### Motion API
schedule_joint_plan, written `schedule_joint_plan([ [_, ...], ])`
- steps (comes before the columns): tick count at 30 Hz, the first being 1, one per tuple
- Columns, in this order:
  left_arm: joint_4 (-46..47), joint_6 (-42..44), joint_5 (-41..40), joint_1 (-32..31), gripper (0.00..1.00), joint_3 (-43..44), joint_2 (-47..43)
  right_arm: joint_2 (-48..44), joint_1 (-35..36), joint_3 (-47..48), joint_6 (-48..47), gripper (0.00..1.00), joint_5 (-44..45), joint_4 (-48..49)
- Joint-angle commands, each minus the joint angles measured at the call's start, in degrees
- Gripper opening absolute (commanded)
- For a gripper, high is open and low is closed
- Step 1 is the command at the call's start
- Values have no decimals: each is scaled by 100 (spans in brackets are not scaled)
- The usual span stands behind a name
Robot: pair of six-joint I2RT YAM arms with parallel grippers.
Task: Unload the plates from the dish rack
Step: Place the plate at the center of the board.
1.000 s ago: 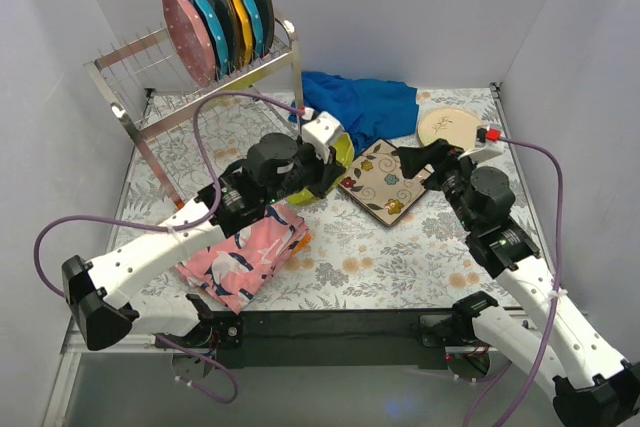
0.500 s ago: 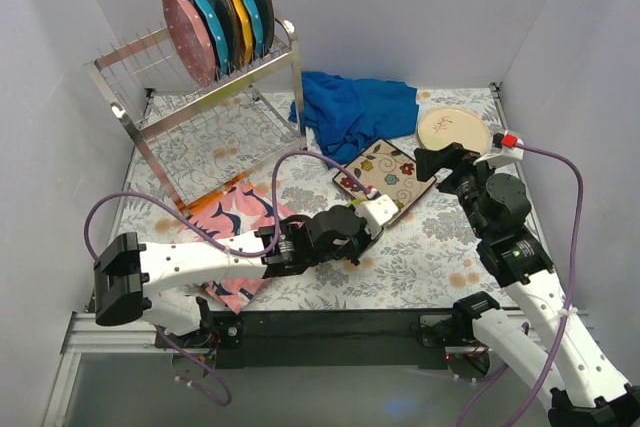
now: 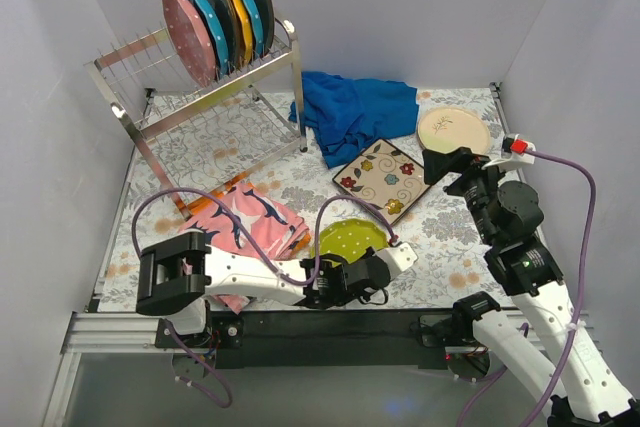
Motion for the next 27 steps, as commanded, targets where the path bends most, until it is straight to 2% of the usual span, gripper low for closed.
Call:
schedule_joint_plan([
  [1, 509, -214, -641, -216, 0, 96, 293, -325, -17, 248, -288, 98, 211, 5],
  [6, 421, -538, -853, -427, 0, 360, 1126, -493, -26, 318, -411, 98, 247, -22],
  [13, 219, -750, -932, -533, 0, 624, 1831, -449, -17, 204, -358, 98, 151, -83],
  [23, 219, -1128, -976, -541, 0, 405, 1876, -431, -17, 46, -349, 98, -87, -74],
  [27, 219, -1295, -827, -542, 16, 325, 1683, -370, -17, -42, -297, 98, -280, -31],
])
